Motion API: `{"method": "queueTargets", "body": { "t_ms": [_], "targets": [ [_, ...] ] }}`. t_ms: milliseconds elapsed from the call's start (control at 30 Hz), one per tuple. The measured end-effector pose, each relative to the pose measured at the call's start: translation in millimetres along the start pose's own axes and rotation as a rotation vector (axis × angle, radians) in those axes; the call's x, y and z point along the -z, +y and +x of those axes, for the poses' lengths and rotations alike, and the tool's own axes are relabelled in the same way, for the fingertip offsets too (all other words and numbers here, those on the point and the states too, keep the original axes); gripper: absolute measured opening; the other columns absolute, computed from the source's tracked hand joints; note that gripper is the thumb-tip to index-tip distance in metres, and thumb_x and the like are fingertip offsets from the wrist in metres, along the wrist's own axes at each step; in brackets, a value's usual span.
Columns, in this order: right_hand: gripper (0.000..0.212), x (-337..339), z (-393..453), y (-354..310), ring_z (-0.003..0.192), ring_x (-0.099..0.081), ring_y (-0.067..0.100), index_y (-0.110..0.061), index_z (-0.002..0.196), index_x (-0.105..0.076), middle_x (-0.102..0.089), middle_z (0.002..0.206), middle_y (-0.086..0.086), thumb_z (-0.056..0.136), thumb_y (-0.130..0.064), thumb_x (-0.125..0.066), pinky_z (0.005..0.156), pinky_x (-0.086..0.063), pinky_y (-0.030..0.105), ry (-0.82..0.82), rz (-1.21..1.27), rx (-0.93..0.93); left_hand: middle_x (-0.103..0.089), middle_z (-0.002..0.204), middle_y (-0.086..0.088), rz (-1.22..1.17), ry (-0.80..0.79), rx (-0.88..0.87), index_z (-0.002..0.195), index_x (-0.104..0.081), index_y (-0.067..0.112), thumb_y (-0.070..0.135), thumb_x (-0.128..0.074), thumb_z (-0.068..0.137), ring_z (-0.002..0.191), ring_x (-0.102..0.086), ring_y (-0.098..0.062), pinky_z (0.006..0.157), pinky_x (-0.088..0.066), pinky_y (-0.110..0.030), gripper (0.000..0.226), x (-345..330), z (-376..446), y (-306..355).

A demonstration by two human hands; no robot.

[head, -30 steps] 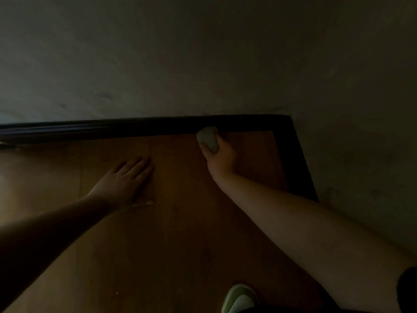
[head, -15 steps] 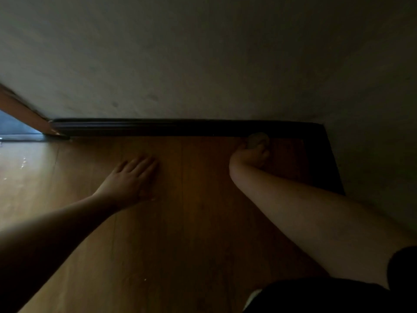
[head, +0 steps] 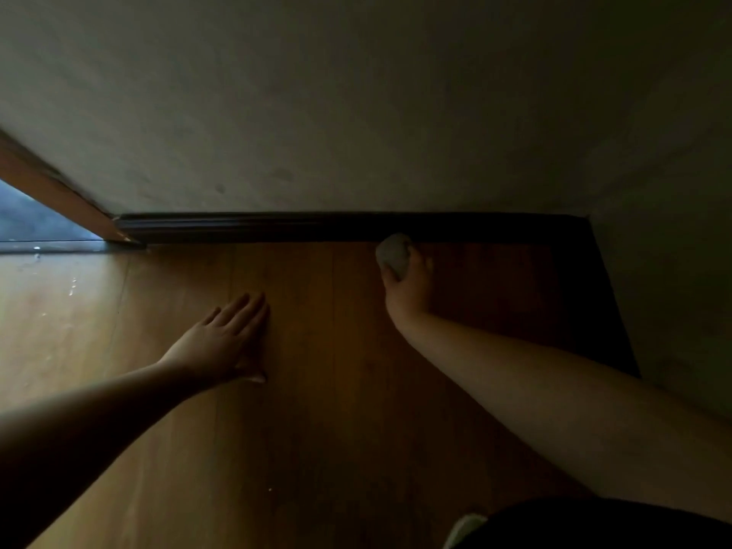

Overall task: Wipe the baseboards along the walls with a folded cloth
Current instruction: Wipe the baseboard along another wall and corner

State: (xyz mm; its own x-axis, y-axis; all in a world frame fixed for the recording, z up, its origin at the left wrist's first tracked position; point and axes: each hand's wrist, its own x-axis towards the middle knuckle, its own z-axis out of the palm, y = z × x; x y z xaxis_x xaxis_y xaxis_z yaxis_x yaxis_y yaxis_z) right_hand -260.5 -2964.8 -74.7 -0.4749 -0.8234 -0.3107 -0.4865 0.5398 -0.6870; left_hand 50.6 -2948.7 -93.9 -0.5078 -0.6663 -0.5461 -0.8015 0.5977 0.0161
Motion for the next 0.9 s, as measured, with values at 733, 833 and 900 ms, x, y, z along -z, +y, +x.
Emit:
{"method": "queueTargets", "body": {
  "t_ms": [733,833,900],
  "targets": [
    [0.063,-40.1,4.6,-42.5,0.139,-0.031,0.035,-0.016,0.153,-0.028,-0.031,0.155,0.013,0.098,-0.033,-0.052,0.114,-0.025,0.044,0.286,0.028,-0.364,0.030,0.158,-0.001,-0.081,-0.022,0.075,0.150,0.024,0.023,0.063,-0.043,0.094,0.151,0.013,-0.023,0.120,-0.015,-0.048,0.096,-0.5,-8.1,8.2],
    [0.062,-55.2,3.8,-53.3,0.139,-0.031,0.036,-0.017,0.153,-0.028,-0.030,0.155,0.012,0.098,-0.031,-0.052,0.113,-0.025,0.045,0.289,0.040,-0.402,0.032,0.156,0.002,-0.190,0.008,0.160,0.146,0.028,0.026,0.064,-0.041,0.093,0.149,0.017,-0.021,0.121,-0.012,-0.049,0.095,-16.5,-22.8,-10.3],
    [0.060,-71.9,-2.3,-61.4,0.138,-0.031,0.036,-0.018,0.152,-0.029,-0.030,0.154,0.012,0.098,-0.030,-0.052,0.112,-0.026,0.046,0.286,0.036,-0.391,0.032,0.156,0.004,-0.220,0.036,0.192,0.145,0.029,0.030,0.066,-0.041,0.092,0.149,0.018,-0.020,0.121,-0.010,-0.053,0.095,-25.5,-33.5,-25.1]
  ]
}}
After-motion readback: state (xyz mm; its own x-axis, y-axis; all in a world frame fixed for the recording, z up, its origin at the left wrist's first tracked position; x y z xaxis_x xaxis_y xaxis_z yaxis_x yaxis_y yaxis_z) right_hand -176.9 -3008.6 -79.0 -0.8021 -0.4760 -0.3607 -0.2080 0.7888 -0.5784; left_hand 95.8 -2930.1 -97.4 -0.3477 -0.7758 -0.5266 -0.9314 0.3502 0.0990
